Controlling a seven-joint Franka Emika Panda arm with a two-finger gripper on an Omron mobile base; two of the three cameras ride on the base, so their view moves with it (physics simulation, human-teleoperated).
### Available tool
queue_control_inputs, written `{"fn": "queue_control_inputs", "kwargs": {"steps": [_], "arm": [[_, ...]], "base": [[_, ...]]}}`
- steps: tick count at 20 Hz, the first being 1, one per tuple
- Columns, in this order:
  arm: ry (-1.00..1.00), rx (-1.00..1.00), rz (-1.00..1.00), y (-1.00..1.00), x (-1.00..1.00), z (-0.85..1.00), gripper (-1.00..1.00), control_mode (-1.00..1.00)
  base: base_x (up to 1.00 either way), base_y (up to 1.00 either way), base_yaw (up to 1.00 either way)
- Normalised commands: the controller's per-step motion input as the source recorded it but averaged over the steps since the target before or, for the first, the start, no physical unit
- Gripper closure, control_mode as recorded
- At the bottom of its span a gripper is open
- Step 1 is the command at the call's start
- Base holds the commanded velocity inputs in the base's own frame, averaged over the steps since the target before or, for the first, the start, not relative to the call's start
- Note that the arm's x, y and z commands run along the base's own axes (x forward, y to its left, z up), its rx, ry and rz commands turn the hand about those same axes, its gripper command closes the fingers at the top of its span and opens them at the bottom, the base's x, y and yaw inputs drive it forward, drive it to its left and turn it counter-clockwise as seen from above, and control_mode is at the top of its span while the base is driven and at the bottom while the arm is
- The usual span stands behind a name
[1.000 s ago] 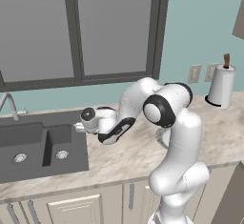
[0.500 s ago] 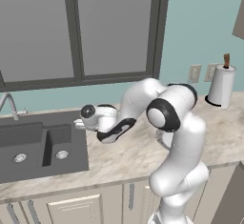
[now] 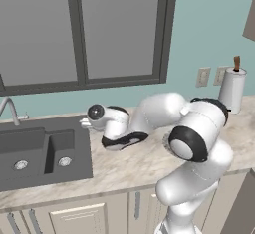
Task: Pick the avocado and bread from the counter and place them on the plate. Then pick the jam from the cabinet and place it next to the plate. Lastly close the cabinet door.
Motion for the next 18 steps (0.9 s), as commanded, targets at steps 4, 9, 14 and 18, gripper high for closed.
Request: {"fn": "queue_control_inputs", "kwargs": {"steps": [4, 9, 14, 18], "arm": [[-0.01, 0.0, 0.0, -0.06, -0.5, 0.73, 1.0, -1.0], [0.01, 0.0, 0.0, -0.06, -0.43, 0.79, 1.0, -1.0], [0.05, 0.0, 0.0, -0.21, -0.51, 0.73, 1.0, -1.0], [0.07, 0.0, -0.03, -0.28, -0.46, 0.52, 1.0, -1.0]], "base": [[0.0, 0.0, 0.0], [0.0, 0.0, 0.0], [0.0, 0.0, 0.0], [0.0, 0.0, 0.0]]}}
